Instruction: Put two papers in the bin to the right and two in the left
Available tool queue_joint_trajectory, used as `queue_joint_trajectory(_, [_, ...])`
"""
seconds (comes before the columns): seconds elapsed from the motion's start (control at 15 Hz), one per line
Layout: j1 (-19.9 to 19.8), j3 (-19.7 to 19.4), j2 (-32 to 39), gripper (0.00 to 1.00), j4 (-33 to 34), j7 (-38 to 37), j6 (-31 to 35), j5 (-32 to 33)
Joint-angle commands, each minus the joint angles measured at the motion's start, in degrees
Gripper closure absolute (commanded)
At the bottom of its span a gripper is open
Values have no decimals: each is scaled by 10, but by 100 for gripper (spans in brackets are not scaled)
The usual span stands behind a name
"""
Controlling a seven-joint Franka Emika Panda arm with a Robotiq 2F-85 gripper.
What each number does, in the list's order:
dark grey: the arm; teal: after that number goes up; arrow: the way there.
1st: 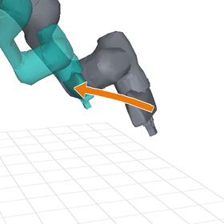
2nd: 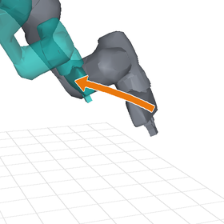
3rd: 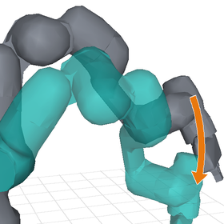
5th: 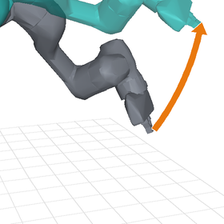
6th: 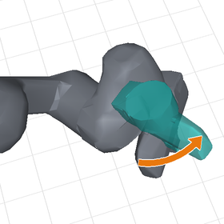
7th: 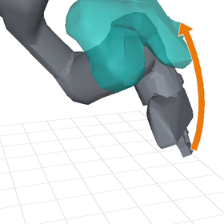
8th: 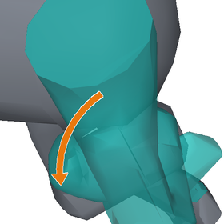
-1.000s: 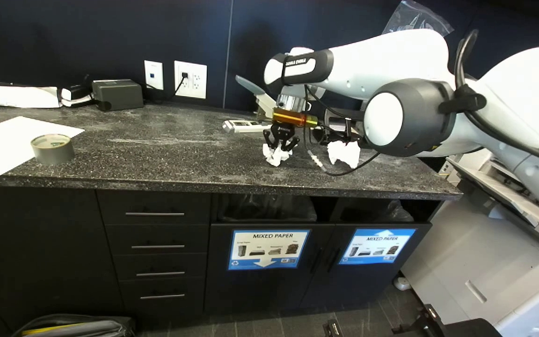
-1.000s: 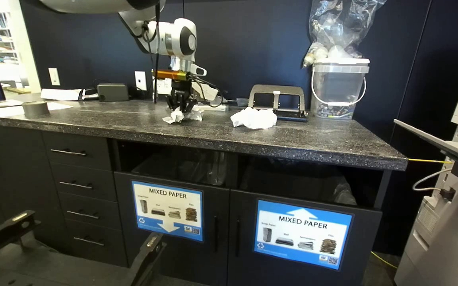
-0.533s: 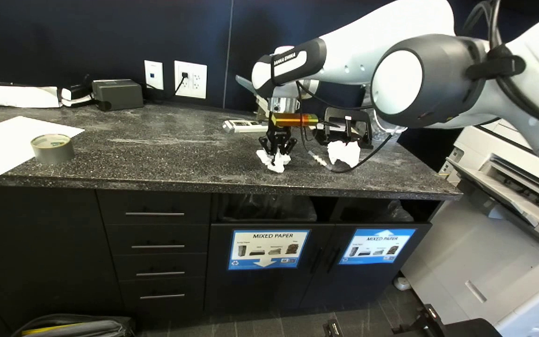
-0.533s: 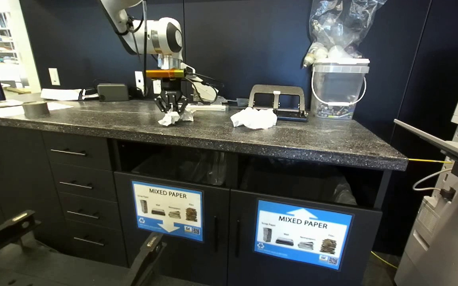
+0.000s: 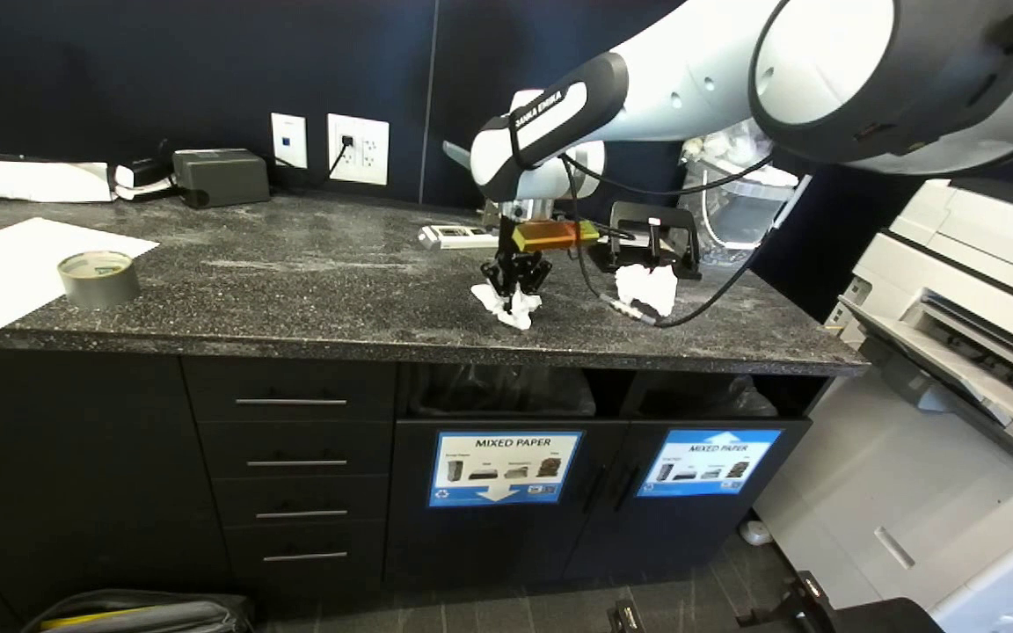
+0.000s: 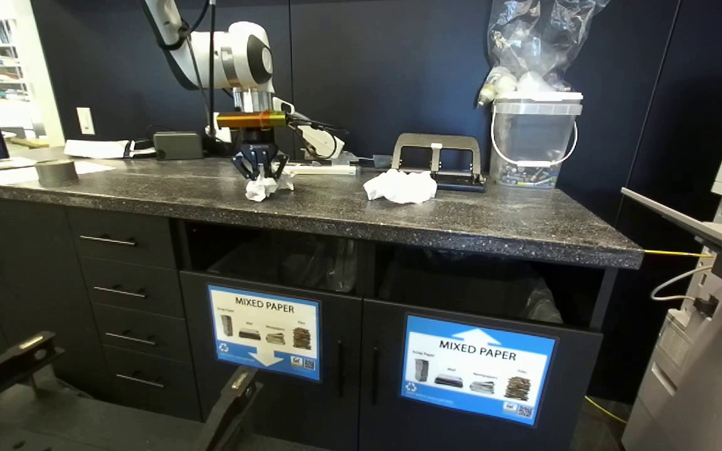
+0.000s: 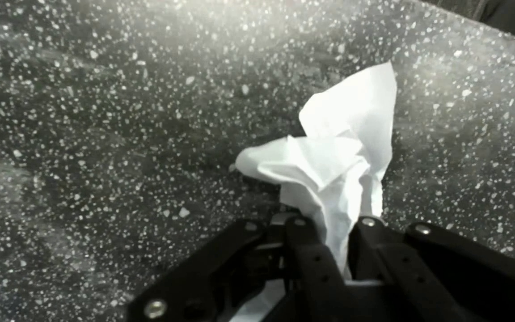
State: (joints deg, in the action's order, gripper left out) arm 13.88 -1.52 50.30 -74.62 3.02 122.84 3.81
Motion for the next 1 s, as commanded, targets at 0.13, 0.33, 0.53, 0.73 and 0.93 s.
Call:
queue_joint_trajectory(0.13, [-22, 32, -105, 90, -186, -11, 51, 1])
queue_joint_trajectory(0.33, [-29, 37, -151, 90, -265, -23, 61, 0])
queue_joint_trajectory(0.53, [-44, 46, -197, 90, -349, -17, 96, -8])
queue_joint_trajectory(0.73, [-59, 51, -239, 90, -438, -8, 152, -14])
queue_joint_trajectory(0.93, [-91, 62, -266, 90, -536, 36, 247, -23])
